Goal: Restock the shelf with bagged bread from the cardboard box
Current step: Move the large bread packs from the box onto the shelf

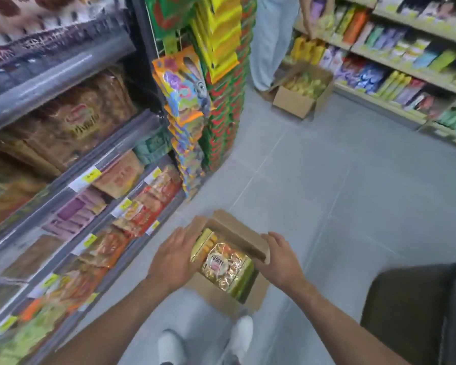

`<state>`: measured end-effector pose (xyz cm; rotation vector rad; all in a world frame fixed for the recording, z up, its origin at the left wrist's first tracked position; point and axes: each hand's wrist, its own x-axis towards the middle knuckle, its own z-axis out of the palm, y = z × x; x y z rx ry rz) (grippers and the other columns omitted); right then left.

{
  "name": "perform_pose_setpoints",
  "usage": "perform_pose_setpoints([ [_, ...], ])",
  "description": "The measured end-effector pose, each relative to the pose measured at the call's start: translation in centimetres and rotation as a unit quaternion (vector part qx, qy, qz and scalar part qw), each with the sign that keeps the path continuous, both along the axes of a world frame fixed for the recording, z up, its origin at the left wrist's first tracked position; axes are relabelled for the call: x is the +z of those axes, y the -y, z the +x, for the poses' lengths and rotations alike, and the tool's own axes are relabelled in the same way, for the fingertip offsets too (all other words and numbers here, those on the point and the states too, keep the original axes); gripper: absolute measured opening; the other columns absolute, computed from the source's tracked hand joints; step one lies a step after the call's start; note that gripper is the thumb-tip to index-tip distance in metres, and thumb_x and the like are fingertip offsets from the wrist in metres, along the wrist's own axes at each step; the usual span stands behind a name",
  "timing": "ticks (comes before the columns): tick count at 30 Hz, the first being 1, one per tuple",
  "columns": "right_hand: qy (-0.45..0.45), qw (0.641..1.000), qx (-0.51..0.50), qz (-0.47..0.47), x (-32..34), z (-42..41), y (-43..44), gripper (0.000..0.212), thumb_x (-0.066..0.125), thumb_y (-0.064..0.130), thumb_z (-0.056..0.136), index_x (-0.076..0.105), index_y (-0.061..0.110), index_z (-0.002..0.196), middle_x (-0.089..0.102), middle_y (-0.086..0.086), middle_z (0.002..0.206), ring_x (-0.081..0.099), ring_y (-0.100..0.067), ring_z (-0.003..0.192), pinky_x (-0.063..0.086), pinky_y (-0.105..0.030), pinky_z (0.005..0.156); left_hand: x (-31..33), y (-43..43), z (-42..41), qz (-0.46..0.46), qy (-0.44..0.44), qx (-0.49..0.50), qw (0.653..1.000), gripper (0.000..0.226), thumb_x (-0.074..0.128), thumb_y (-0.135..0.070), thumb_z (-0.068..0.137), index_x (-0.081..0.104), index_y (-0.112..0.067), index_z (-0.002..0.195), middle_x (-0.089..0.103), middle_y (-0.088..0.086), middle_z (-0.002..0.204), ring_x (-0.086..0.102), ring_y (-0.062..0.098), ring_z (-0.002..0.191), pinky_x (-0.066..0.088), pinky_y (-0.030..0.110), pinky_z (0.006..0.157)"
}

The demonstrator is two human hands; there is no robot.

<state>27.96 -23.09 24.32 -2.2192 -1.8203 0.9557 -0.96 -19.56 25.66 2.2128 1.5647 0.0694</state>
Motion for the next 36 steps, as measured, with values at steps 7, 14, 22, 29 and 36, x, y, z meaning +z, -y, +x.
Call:
perform_pose_setpoints([
  [7,-0.039,0.992,-0.053,-0.104,-11.1,0.4,1.3,0.074,0.074,0.040,0.081,0.045,0.023,0.146,0.044,0.001,0.149,0.045,-0.023,0.136,0.044,-0.039,0.108,-10.9,-2.8,1.2,-0.141,-0.064,-0.014,0.988,0.065,0.060,-0.043,0.093,0.037,-0.024,0.151,0.039,0.003,0.157,0.036,0.024,0.145,0.043,0.041,0.110],
  [14,-0.128,0.946,-0.215,-0.208,-22.3,-1.2,0.9,0.058,0.072,0.028,0.088,0.050,0.020,0.141,0.054,0.001,0.128,0.053,-0.017,0.122,0.040,-0.023,0.094,-24.1,-7.6,0.6,-0.243,-0.096,0.002,0.965,0.060,0.062,-0.040,0.094,0.041,-0.022,0.147,0.048,-0.001,0.148,0.044,0.023,0.138,0.050,0.040,0.102],
  [22,-0.218,0.847,-0.402,-0.269,-39.1,-3.2,0.7,0.038,0.068,0.029,0.084,0.050,0.039,0.116,0.067,-0.002,0.125,0.066,-0.027,0.109,0.054,-0.045,0.096,-40.5,-12.0,2.6,-0.375,-0.094,0.063,0.920,0.066,0.056,-0.038,0.096,0.033,-0.014,0.153,0.048,0.010,0.150,0.054,0.032,0.130,0.050,0.042,0.102],
  [29,-0.197,0.824,-0.431,-0.312,-54.7,-3.2,1.2,0.064,0.063,0.050,0.080,0.054,0.022,0.137,0.069,0.000,0.124,0.067,-0.024,0.107,0.054,-0.040,0.095,-51.8,-14.1,5.0,-0.392,-0.016,0.274,0.878,0.052,0.064,-0.025,0.096,0.045,-0.009,0.142,0.060,0.014,0.131,0.061,0.028,0.098,0.044,0.030,0.064],
  [36,-0.226,0.772,-0.520,-0.288,-59.2,-4.3,-2.1,0.060,0.072,0.027,0.091,0.043,0.021,0.144,0.064,-0.006,0.130,0.064,-0.029,0.116,0.051,-0.038,0.091,-59.5,-14.8,4.5,-0.393,-0.015,0.329,0.859,0.060,0.067,-0.021,0.094,0.040,-0.008,0.145,0.057,0.016,0.138,0.058,0.037,0.121,0.042,0.037,0.077],
])
